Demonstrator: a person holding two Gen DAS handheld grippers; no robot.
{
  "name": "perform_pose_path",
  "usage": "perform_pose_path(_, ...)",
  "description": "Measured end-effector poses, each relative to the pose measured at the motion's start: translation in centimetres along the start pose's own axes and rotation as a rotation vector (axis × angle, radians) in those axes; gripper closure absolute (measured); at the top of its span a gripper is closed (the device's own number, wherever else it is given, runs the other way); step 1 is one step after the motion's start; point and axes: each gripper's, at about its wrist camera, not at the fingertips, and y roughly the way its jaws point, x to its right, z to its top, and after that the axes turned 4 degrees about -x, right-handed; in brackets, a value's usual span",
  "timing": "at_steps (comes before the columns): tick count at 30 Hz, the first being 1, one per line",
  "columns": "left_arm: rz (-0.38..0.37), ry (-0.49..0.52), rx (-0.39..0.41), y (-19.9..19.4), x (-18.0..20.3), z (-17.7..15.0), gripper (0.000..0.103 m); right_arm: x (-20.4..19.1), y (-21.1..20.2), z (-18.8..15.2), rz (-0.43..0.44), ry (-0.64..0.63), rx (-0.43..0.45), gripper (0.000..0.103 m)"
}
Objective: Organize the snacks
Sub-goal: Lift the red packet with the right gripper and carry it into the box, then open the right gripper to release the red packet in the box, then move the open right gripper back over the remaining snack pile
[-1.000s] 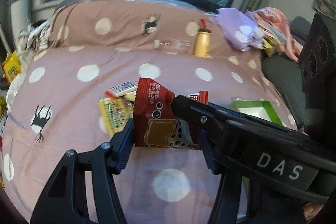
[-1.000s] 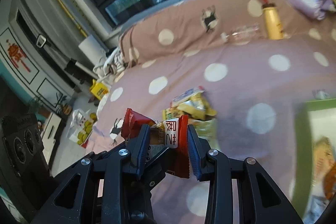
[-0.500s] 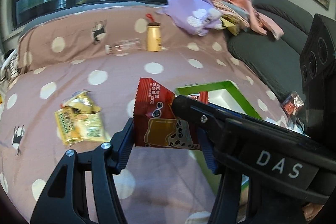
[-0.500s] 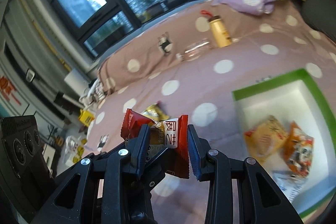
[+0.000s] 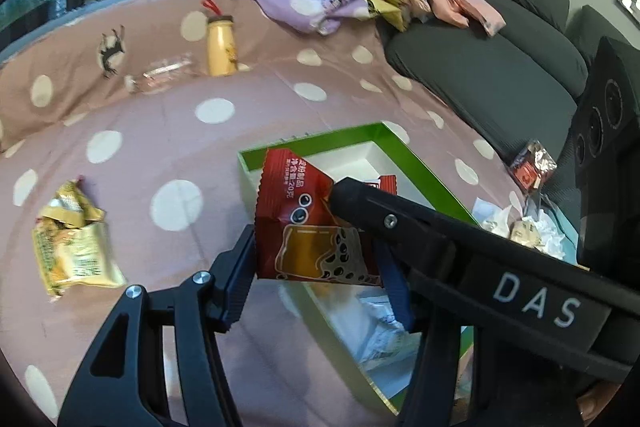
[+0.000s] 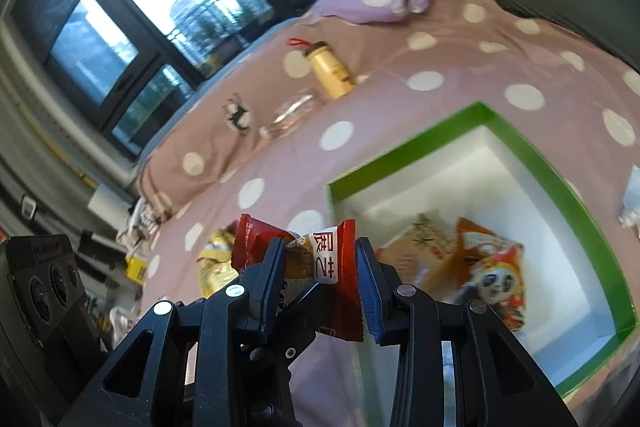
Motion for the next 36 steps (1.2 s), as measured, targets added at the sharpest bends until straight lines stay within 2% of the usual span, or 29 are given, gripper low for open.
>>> perform_pose_path(7, -0.050, -0.007, -0.074, 3.2, 1.0, 0.0, 0.046, 3.4, 0.8, 0.2, -0.050, 0.084, -0.033, 0.064)
perform_pose_path(16, -0.066, -0.002, -0.136, 5.5, 1.8, 0.0, 0.049, 6.4, 1.6, 0.3, -0.077, 0.165, -0.069, 0.064)
perform_pose_path(17, -0.060, -0.005, -0.139, 5.6, 1.8, 0.0, 0.053, 6.8, 1.7, 0.2, -0.082, 0.178, -0.075, 0.063)
perform_pose_path(28, -0.065, -0.027, -0.171, 6.6, 1.6, -0.2, 0.052, 8.1, 2.6, 0.4, -0.120, 0.219, -0.113, 0.062)
perform_pose_path(29, -0.065, -0.029, -0.168, 6.5, 1.5, -0.2, 0.052, 8.1, 2.7, 0.5, -0.122, 0.217, -0.112, 0.060)
perform_pose_path(31, -0.074, -0.036, -0.158, 6.1, 1.3, -0.1, 0.054, 7.9, 2.5, 0.5, -0.118, 0.209, -0.099, 0.048)
perform_pose_path(32, -0.075, -0.041, -0.153, 5.9, 1.1, -0.1, 0.054, 7.8, 2.4, 0.5, -0.115, 0.205, -0.091, 0.045)
perform_pose_path(36, -0.053, -0.059, -0.102, 4.1, 0.0, 0.3, 0.050, 6.6, 1.4, 0.6, -0.116, 0.160, -0.027, 0.031)
